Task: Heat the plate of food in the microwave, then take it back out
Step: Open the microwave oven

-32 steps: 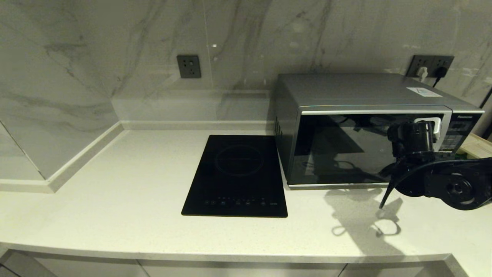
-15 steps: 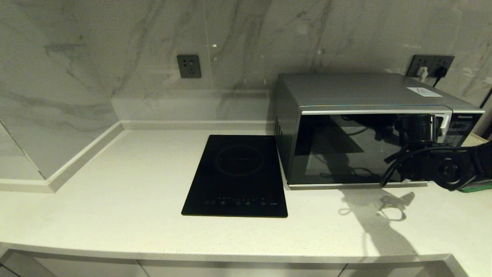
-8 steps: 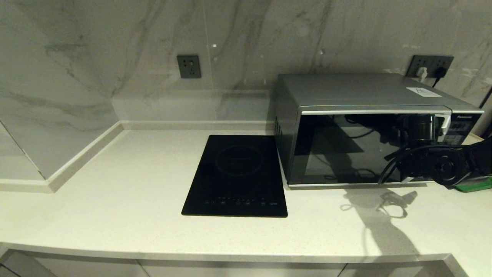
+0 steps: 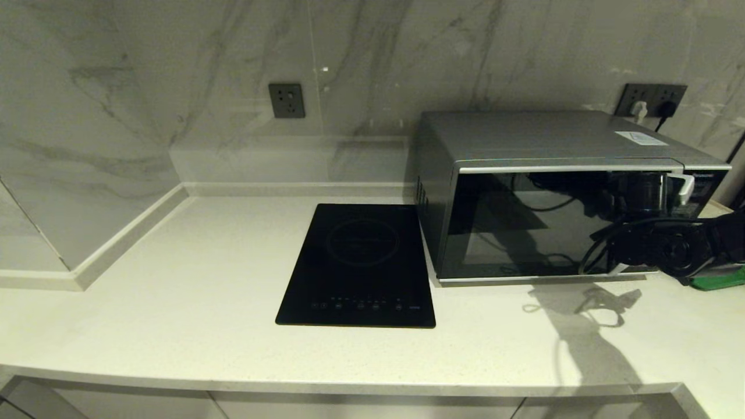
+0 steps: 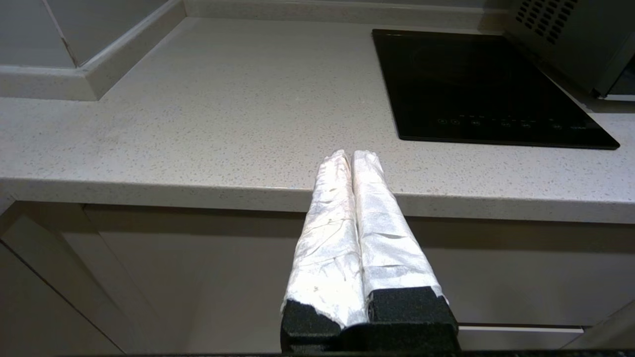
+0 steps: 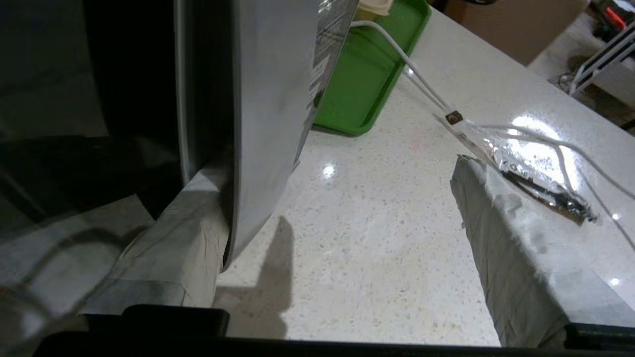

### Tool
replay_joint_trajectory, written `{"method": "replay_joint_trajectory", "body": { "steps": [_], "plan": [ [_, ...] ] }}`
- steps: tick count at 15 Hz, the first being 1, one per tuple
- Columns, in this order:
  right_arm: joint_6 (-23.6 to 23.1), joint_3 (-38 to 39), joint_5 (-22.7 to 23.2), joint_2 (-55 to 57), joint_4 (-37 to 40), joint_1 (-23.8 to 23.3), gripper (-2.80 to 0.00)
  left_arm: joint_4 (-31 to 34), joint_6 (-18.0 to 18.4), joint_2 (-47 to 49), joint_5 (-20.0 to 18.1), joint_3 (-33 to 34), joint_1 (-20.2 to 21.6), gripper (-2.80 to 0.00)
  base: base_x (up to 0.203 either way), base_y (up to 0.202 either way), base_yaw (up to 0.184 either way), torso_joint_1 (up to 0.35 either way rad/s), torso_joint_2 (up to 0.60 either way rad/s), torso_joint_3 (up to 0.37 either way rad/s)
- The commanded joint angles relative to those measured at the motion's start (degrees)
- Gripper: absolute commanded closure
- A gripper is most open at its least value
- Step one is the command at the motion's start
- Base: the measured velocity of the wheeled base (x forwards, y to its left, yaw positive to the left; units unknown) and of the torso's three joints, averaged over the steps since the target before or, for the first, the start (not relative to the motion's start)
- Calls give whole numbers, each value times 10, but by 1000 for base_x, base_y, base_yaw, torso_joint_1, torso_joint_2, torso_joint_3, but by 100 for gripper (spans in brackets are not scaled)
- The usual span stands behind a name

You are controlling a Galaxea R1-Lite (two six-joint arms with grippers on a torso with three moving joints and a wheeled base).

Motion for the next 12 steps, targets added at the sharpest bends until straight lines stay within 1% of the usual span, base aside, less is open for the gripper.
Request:
{"method": "replay_joint_trajectory", "body": {
  "steps": [1, 4, 6, 8, 12],
  "plan": [
    [3, -4, -4, 9, 0, -7, -280, 0, -1, 0, 0, 0, 0, 0, 0, 0, 0, 0, 0, 0],
    [7, -12, -5, 10, -1, -7, -280, 0, 0, 0, 1, 0, 0, 0, 0, 0, 0, 0, 0, 0],
    [22, -9, -8, 8, -1, -7, -280, 0, -1, 0, 0, 0, 0, 0, 0, 0, 0, 0, 0, 0],
    [41, 3, -17, 4, 0, -7, -280, 0, -1, 0, 0, 0, 0, 0, 0, 0, 0, 0, 0, 0],
    [71, 53, -19, -21, 0, -6, -280, 0, 0, 0, 0, 0, 0, 0, 0, 0, 0, 0, 0, 0]
  ]
}}
